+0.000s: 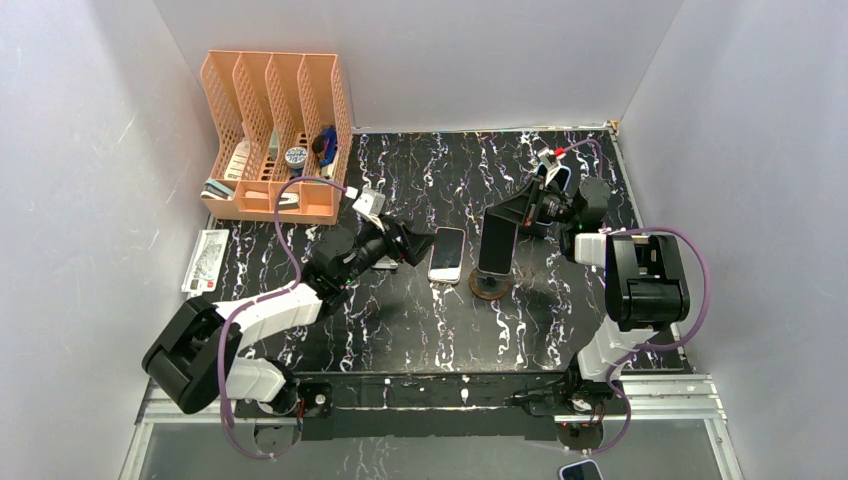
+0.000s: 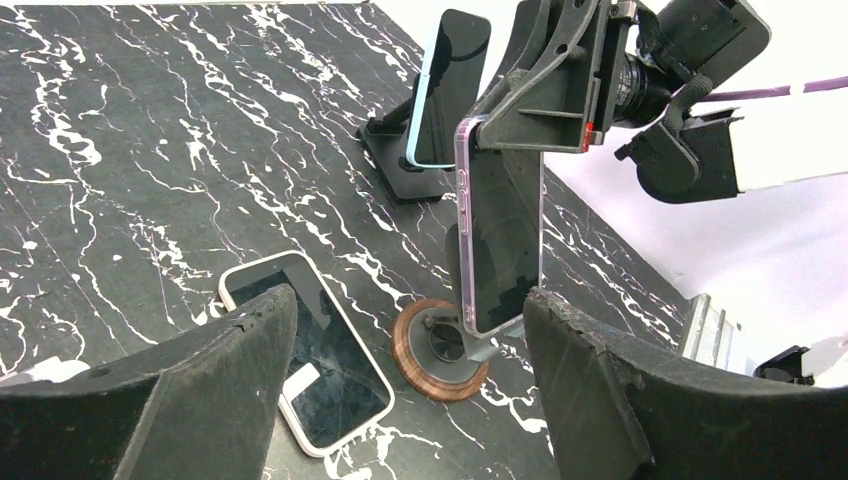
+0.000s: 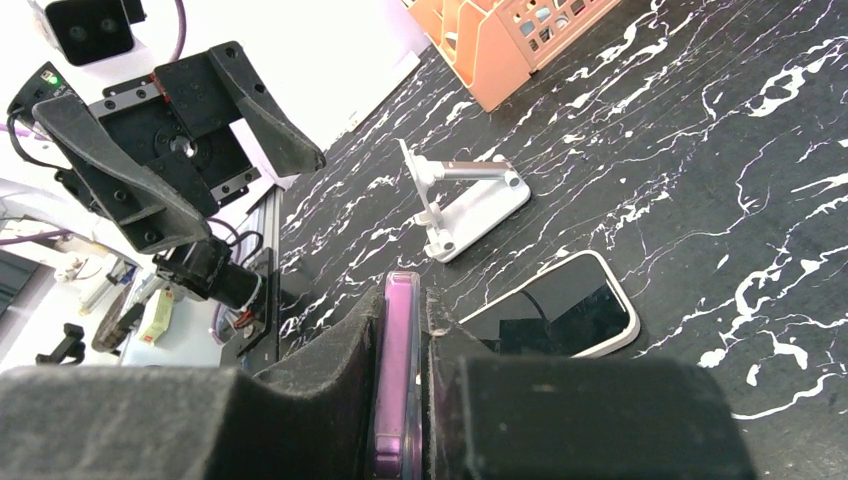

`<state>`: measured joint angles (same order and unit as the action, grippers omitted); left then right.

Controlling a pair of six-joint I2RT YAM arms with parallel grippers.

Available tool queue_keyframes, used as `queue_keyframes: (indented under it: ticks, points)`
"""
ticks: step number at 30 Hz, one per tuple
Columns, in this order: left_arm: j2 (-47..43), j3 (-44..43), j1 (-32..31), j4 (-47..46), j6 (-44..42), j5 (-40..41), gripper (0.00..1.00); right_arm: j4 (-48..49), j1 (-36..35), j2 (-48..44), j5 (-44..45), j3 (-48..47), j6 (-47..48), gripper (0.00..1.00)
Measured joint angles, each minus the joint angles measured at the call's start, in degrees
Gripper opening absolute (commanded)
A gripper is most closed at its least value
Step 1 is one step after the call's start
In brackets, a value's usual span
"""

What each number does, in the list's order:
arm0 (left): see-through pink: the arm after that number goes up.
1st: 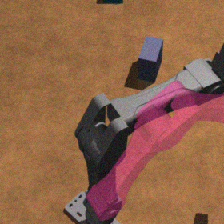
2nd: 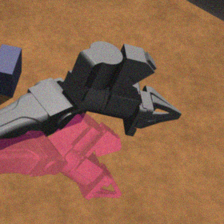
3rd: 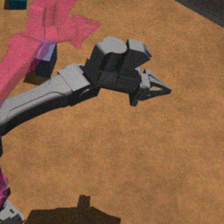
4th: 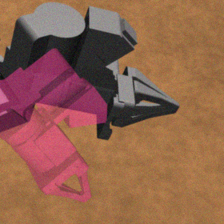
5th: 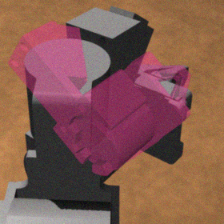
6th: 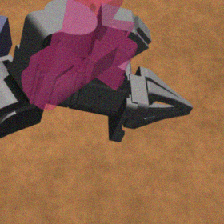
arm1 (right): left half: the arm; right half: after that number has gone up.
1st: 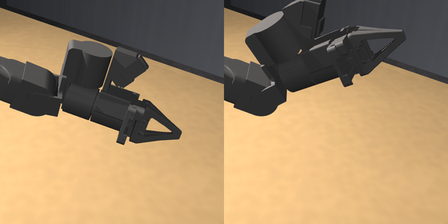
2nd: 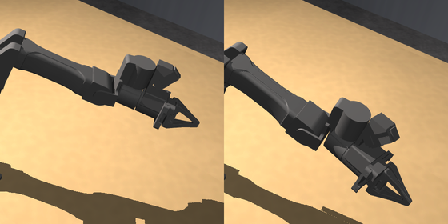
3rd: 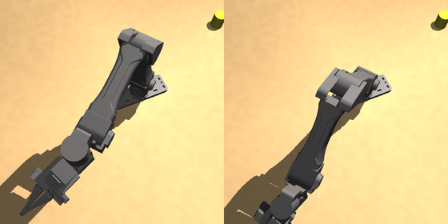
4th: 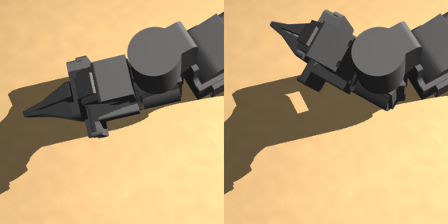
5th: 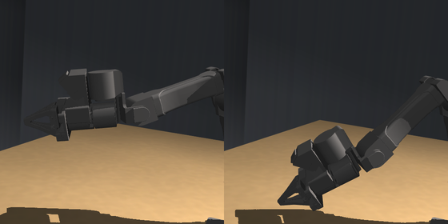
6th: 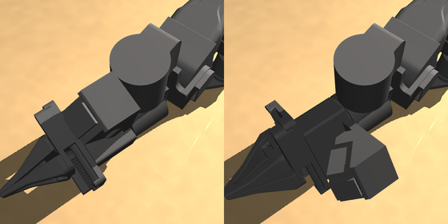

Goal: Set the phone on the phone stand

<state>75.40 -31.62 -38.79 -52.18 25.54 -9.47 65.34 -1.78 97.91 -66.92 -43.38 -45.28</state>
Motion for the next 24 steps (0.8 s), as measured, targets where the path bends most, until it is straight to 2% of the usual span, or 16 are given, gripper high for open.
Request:
queue_keyframes:
  ticks: [14, 24]
  points:
    - [0.2, 0.0, 0.1, 0.0, 0.1, -0.1, 0.81, 7.2, 0.0, 3.1, 0.1, 3.1, -4.2, 0.01]
    - [0.2, 0.0, 0.1, 0.0, 0.2, -0.1, 0.81, 13.8, 0.2, 7.5, 0.9, 3.1, -9.9, 0.31]
